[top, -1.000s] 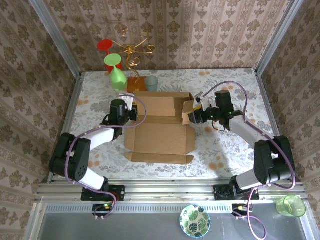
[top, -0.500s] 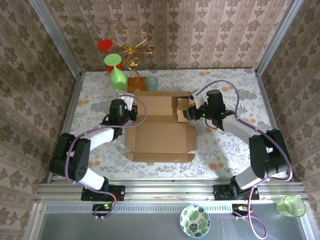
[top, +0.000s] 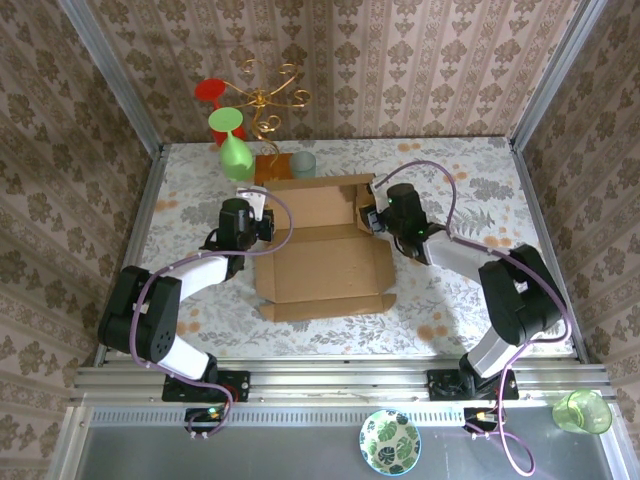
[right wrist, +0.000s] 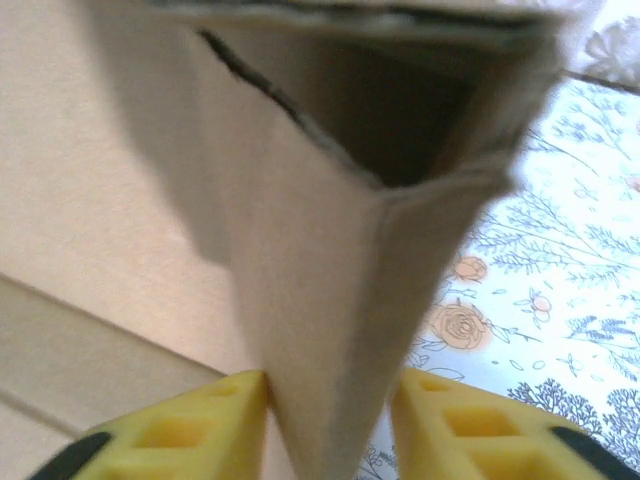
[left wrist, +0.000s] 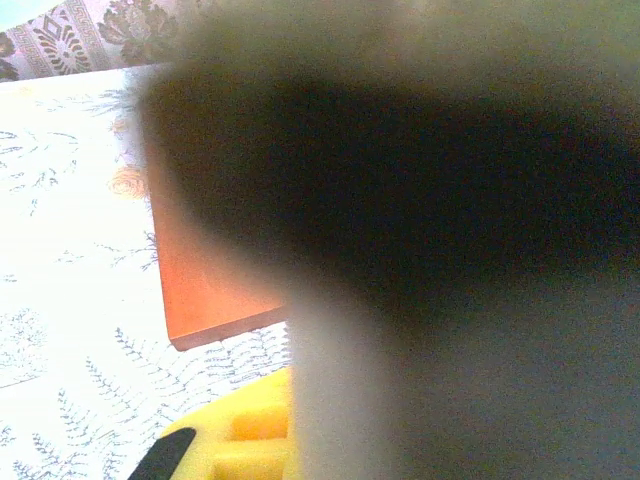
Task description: Fold the paper box
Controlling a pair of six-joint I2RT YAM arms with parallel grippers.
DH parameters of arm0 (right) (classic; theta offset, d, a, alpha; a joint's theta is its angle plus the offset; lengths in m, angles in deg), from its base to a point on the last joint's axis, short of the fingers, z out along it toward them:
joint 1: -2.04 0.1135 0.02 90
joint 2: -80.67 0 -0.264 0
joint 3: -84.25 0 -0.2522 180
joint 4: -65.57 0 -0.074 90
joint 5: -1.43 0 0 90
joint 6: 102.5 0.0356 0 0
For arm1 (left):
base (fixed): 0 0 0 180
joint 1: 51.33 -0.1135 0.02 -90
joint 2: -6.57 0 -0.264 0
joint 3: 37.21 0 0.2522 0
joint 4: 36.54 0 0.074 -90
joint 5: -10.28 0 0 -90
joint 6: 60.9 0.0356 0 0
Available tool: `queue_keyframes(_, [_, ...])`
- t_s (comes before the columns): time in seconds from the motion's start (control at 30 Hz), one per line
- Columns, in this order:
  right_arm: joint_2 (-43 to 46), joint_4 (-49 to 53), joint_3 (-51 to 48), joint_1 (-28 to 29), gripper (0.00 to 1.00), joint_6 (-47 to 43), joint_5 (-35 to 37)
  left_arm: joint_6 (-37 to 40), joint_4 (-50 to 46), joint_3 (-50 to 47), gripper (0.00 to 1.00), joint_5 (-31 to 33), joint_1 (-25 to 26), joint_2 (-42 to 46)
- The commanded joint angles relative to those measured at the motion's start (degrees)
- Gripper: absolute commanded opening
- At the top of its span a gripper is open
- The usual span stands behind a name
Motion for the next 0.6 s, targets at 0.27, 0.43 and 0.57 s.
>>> queue_keyframes(0.27, [-3.11,-4.45,3.58,4.99,0.0,4.52,12.09,-0.05,1.55,0.32,0.0,-2.04,0.85,1.86])
queue_keyframes(0.43, [-4.48,-1.98,5.31,8.32,0.0,6.71,23.1,-0.19,1.37,0.42,0.0,-0.35,1.28,1.68])
queue_keyframes(0.57, [-5.84,0.17,6.89,11.36,0.0,8.34,34.43,-0.87,1.34,0.02,0.0,1.83,1.95,1.62])
